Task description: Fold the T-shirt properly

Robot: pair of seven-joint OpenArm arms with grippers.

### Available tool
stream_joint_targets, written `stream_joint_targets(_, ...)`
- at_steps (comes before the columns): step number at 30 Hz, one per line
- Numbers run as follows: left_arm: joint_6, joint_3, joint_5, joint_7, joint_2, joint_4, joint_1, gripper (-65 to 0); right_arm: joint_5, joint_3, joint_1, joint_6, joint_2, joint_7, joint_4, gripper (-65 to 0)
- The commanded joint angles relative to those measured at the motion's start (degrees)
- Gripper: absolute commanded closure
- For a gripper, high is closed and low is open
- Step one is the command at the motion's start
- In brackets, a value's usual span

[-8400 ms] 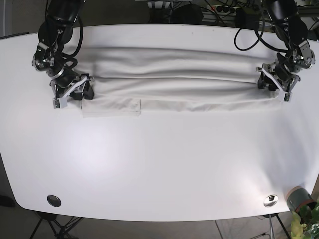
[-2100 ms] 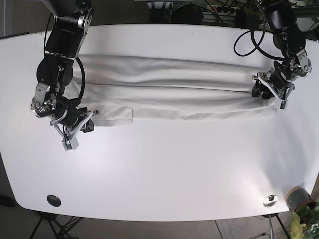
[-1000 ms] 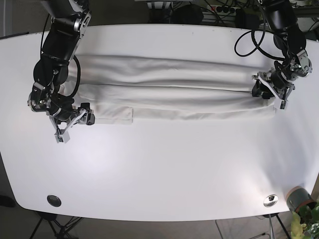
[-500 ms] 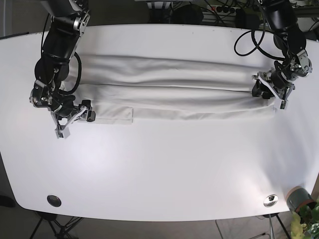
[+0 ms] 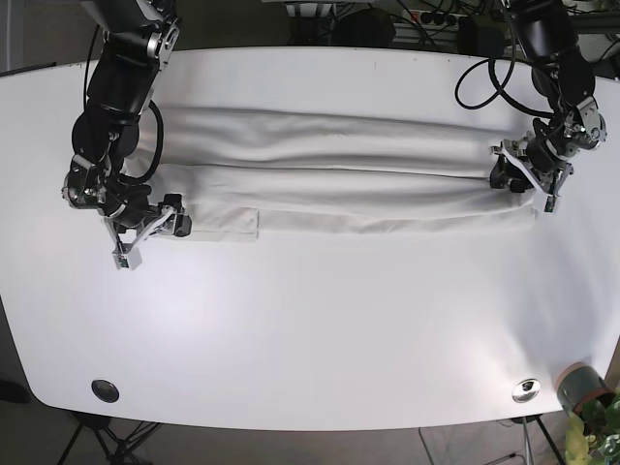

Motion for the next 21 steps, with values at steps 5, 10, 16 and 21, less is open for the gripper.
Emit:
stream_joint_targets(5, 0.14, 0.19, 2.37, 3.64, -0.45, -0.22, 0.42, -24.6, 0.93, 0.10, 1.43, 0.49, 0.48, -0.70, 1.95, -23.0)
stream_joint_targets(10, 0.14, 0.19, 2.37, 3.64, -0.45, -0.22, 0.42, -24.6, 0.93, 0.10, 1.51, 0.49, 0.39, -0.87, 1.86, -12.2)
stream_joint_targets(16, 0.14, 0.19, 2.37, 3.64, -0.45, -0.22, 0.42, -24.6, 0.93, 0.10, 1.51, 0.57, 0.39, -1.14, 1.86, -1.7)
stream_joint_targets(21, 0.14, 0.19, 2.37, 3.64, -0.45, -0.22, 0.33, -24.6, 1.11, 0.10, 1.43, 0.66, 0.30, -1.14, 2.30, -2.2)
